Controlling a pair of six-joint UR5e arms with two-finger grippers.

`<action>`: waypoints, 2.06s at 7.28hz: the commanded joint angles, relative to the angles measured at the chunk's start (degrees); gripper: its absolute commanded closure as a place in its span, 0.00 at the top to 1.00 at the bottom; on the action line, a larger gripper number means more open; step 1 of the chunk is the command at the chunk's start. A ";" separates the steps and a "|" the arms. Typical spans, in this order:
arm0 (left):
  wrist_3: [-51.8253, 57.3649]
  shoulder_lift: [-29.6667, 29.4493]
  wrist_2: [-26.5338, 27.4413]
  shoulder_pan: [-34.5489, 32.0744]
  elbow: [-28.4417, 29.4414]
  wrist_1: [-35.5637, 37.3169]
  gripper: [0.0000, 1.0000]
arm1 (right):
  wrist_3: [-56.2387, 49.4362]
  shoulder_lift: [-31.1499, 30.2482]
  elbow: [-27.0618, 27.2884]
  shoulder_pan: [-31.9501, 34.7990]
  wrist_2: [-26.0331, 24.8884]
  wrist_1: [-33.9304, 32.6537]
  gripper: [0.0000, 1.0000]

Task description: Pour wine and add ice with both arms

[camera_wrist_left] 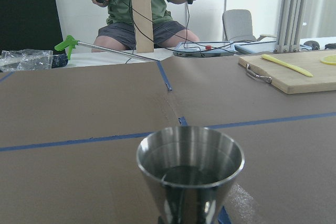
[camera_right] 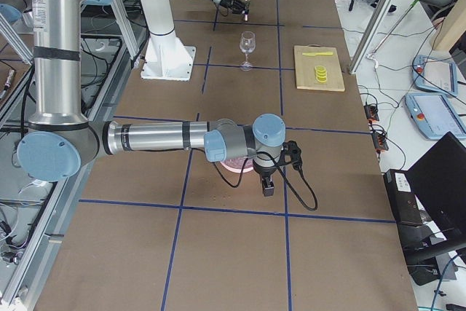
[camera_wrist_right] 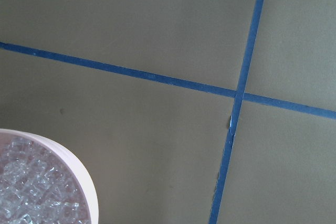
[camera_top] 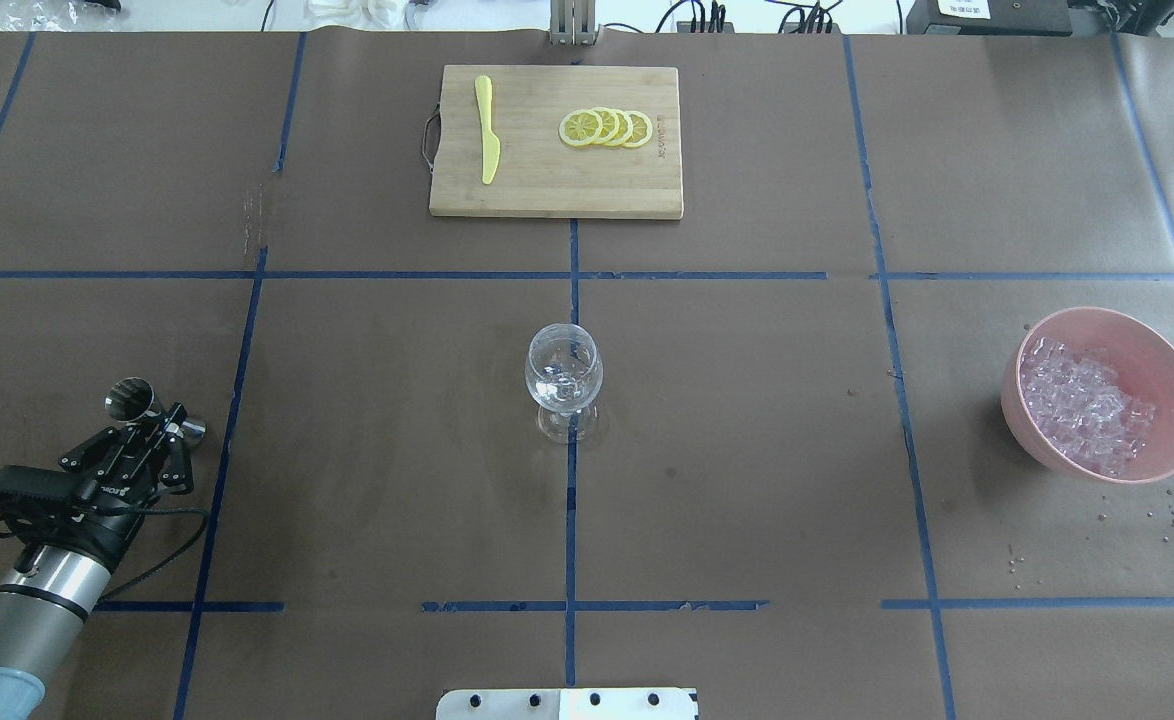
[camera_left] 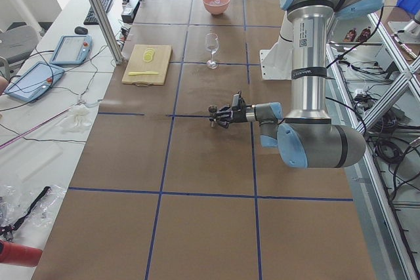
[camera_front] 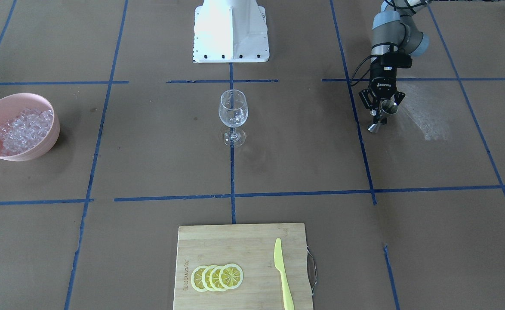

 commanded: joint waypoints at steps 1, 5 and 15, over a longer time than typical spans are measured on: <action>10.78 -5.74 -0.28 -4.44 -2.40 0.03 0.00 | 0.01 0.22 0.09 0.00 0.00 0.00 1.00; 21.63 -17.29 -12.32 -6.93 -3.63 0.82 0.00 | 0.01 0.48 0.00 0.00 0.00 0.00 1.00; 51.27 -26.35 -23.58 -7.11 -17.87 22.68 0.00 | 0.27 0.48 0.53 0.09 0.09 0.00 1.00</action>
